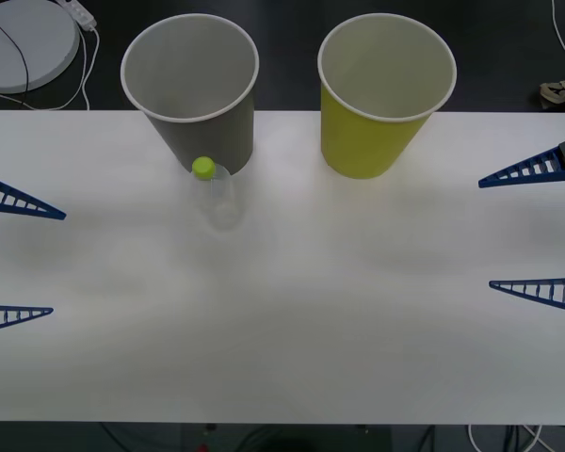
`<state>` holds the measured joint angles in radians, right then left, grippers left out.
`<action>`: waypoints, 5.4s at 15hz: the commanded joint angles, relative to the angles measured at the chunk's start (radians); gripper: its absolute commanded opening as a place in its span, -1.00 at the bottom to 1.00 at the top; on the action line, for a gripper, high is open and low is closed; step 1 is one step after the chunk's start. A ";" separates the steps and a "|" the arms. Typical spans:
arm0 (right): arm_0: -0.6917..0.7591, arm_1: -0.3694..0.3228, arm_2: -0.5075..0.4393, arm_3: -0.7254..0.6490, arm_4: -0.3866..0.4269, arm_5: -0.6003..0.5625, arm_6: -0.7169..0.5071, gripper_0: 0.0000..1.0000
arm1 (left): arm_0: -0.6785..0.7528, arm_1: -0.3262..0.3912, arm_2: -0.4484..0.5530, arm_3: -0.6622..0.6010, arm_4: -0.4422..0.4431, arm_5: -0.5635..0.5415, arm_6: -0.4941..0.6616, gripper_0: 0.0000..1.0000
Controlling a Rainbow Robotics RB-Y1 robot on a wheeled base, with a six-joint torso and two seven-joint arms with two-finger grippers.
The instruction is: Put the can into the green bin and the plastic bottle into the gray bin
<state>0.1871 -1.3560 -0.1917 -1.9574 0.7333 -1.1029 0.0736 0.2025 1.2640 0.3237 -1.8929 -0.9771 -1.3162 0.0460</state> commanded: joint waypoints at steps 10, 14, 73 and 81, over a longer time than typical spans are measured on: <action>0.000 0.000 0.000 0.000 0.000 0.000 0.000 1.00 | 0.008 -0.040 -0.002 0.060 0.084 0.005 -0.020 1.00; 0.000 0.000 0.000 0.000 0.000 0.000 0.000 1.00 | 0.017 -0.044 -0.066 0.101 0.089 0.100 -0.025 1.00; 0.000 0.000 0.000 0.000 0.000 0.000 0.000 1.00 | -0.325 -0.629 -0.509 0.235 -0.555 0.753 0.149 1.00; 0.000 0.000 0.000 0.000 0.000 0.000 0.000 1.00 | -0.367 -0.687 -0.523 0.261 -0.641 0.753 0.187 1.00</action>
<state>0.1871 -1.3560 -0.1917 -1.9573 0.7333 -1.1029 0.0736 -0.1598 0.5782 -0.1962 -1.6351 -1.6135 -0.5630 0.2294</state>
